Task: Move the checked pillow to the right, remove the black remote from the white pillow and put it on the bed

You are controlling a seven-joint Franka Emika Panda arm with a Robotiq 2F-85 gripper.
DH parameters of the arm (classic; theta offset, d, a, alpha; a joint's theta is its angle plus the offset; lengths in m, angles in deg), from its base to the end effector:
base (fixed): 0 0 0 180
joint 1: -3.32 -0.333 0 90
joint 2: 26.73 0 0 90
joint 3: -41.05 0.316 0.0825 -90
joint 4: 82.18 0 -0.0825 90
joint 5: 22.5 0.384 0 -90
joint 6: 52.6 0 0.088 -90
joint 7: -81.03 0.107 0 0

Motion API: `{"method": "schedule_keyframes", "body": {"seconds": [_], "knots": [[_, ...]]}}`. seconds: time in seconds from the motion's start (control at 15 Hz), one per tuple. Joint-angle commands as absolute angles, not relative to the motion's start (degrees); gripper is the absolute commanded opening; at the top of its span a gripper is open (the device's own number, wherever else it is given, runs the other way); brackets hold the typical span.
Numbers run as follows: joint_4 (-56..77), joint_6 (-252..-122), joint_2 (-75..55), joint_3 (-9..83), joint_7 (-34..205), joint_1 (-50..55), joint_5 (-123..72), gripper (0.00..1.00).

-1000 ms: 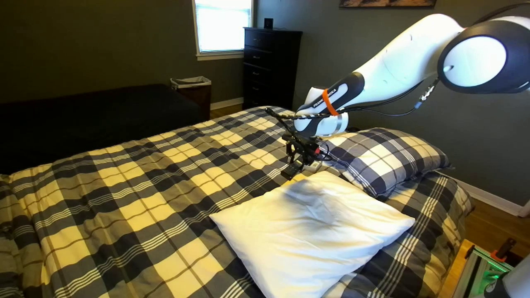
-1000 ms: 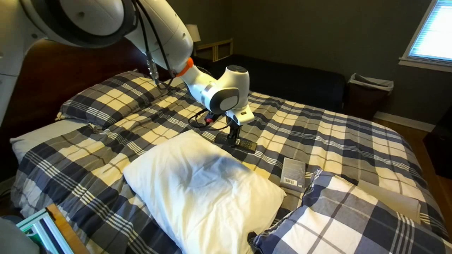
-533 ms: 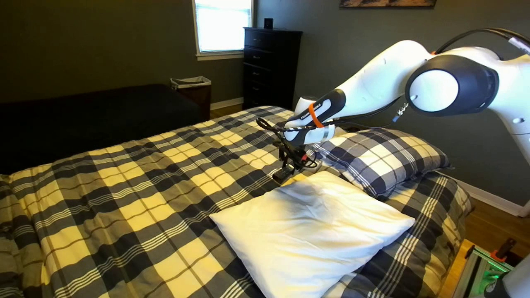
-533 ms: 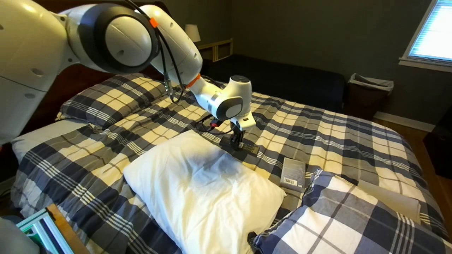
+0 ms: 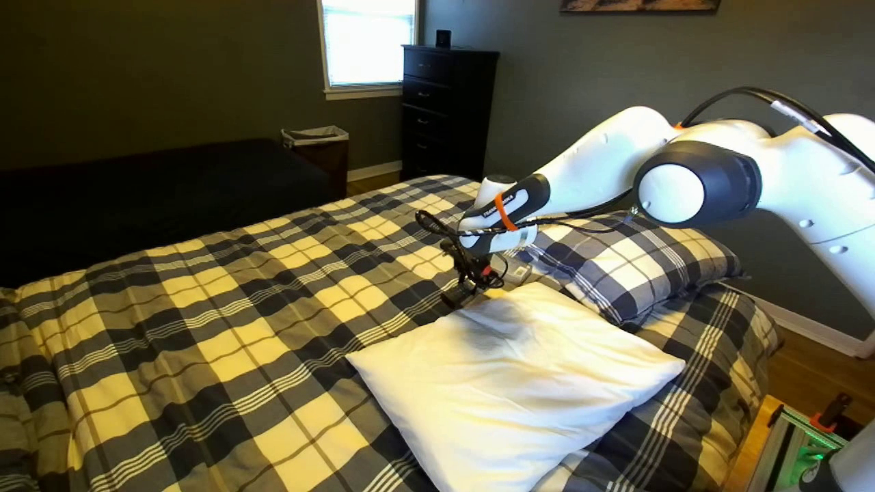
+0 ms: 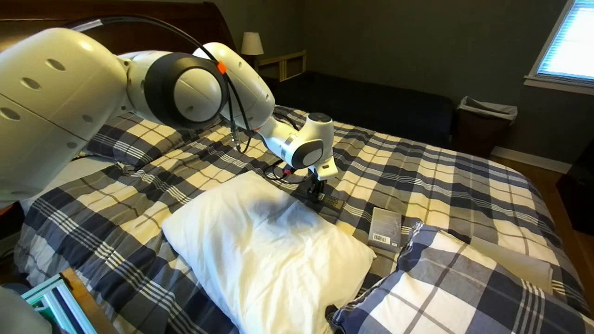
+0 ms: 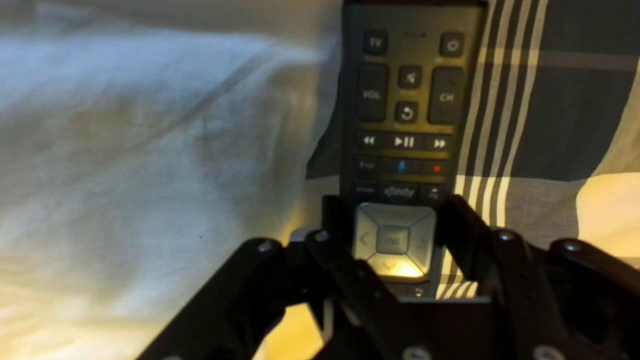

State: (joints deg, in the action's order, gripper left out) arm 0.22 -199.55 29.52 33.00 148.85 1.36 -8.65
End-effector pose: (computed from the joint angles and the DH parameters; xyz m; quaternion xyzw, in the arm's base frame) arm 0.7254 -0.0610 0.1180 -0.7586 0.6465 -0.0588 0.0558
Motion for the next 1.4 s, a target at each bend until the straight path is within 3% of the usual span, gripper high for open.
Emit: {"method": "schedule_keyframes", "body": {"seconds": [0.0,0.27,0.33,0.4,0.6,1.0,1.33], "knots": [[-6.6,-198.6,34.2,32.8,153.0,2.7,-7.5,0.28],[-9.9,-197.8,36.7,33.1,154.2,3.9,-8.0,0.28],[-10.1,-197.8,36.7,33.3,154.0,4.2,-8.0,0.78],[-10.1,-198.2,36.6,33.2,154.0,4.2,-8.1,0.79],[-6.6,-200.8,33.3,33.3,153.1,3.8,-8.1,1.0],[8.2,-200.4,18.7,33.0,142.3,2.6,-12.2,1.0],[21.0,-197.6,6.4,27.7,136.1,-1.0,-21.6,1.0]]}}
